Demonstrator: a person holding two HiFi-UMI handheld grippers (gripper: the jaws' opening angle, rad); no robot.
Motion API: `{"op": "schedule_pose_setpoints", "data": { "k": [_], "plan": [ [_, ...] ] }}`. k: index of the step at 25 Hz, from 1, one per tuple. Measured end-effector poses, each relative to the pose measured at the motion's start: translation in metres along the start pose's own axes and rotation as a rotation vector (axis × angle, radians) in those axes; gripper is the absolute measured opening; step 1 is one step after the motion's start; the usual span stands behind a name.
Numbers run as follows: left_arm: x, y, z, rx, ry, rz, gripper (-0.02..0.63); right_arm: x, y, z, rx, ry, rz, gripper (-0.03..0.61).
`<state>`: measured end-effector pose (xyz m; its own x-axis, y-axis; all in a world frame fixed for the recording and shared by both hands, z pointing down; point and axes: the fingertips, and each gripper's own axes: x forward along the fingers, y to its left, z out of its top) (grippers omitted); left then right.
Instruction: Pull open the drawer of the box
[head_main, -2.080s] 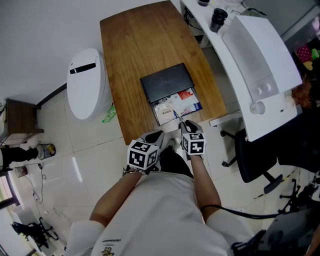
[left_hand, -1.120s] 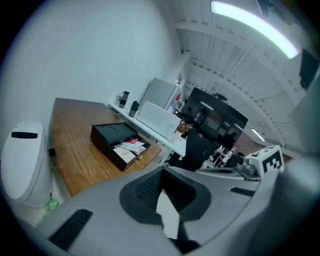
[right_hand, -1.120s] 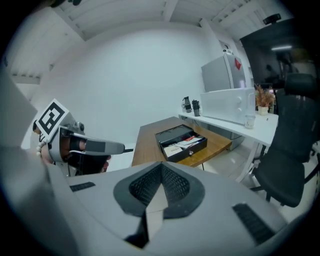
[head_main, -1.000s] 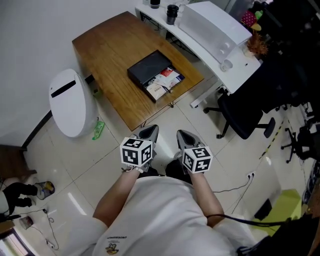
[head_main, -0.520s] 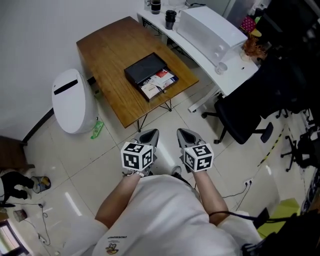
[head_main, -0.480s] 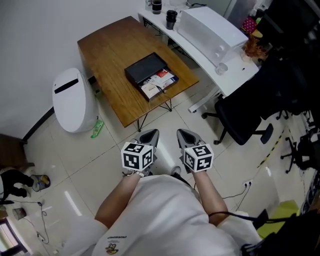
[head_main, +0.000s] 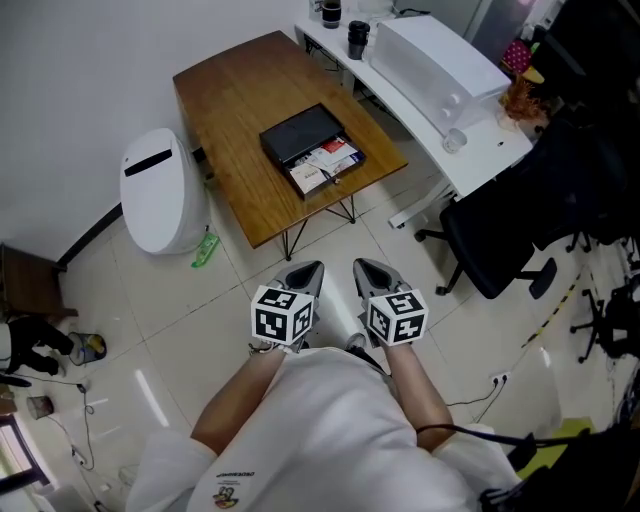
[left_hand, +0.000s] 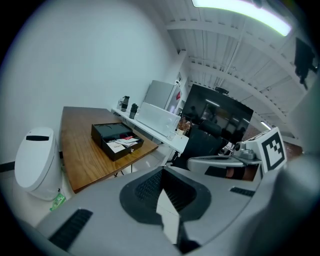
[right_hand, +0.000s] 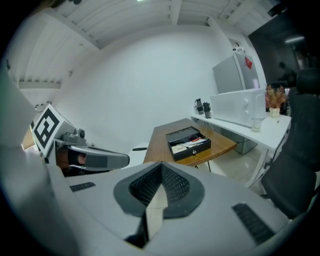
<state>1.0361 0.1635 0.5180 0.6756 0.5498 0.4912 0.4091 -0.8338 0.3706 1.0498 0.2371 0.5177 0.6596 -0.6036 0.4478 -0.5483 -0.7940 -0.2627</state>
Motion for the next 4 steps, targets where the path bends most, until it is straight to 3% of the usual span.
{"op": "schedule_pose_setpoints", "data": {
  "k": [4],
  "plan": [
    [0.0025, 0.0017, 0.0007, 0.003, -0.003, 0.009, 0.0, 0.0036, -0.0003, 0.001, 0.02, -0.003, 0.007, -0.012]
  ]
}}
